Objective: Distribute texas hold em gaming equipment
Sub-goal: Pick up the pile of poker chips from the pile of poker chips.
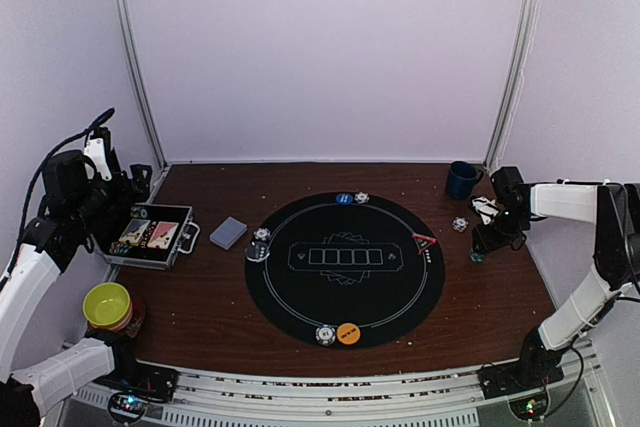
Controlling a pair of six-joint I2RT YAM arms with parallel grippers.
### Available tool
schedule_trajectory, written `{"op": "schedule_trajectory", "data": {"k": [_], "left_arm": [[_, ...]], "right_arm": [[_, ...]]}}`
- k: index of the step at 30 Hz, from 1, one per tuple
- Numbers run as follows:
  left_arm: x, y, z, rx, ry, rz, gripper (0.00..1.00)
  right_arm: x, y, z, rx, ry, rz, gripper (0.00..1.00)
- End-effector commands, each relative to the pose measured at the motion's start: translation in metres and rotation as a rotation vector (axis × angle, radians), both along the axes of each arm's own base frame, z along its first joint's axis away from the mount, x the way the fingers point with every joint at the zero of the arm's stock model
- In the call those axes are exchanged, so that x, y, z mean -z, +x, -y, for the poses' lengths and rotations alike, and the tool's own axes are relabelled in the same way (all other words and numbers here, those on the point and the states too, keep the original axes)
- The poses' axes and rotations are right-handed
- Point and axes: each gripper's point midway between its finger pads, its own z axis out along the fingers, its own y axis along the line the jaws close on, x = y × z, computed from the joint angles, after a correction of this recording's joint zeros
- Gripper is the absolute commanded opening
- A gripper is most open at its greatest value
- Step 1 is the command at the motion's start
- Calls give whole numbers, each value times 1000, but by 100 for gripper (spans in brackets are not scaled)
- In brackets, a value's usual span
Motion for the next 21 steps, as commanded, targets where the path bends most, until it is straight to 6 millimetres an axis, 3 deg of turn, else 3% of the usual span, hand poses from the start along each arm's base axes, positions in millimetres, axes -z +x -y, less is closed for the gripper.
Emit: {"op": "schedule_trajectory", "data": {"k": [1, 12, 21], "left_arm": [[-14, 0, -2, -5, -3, 48, 98], [-14, 0, -2, -6, -2, 46, 98], [-13, 0, -3, -9, -1, 45, 98]], "right_arm": [[-4, 5, -1, -2, -6, 18, 44], [-9, 7, 0, 0, -13, 37, 35], [-36, 12, -1, 1, -15, 126, 33]]}}
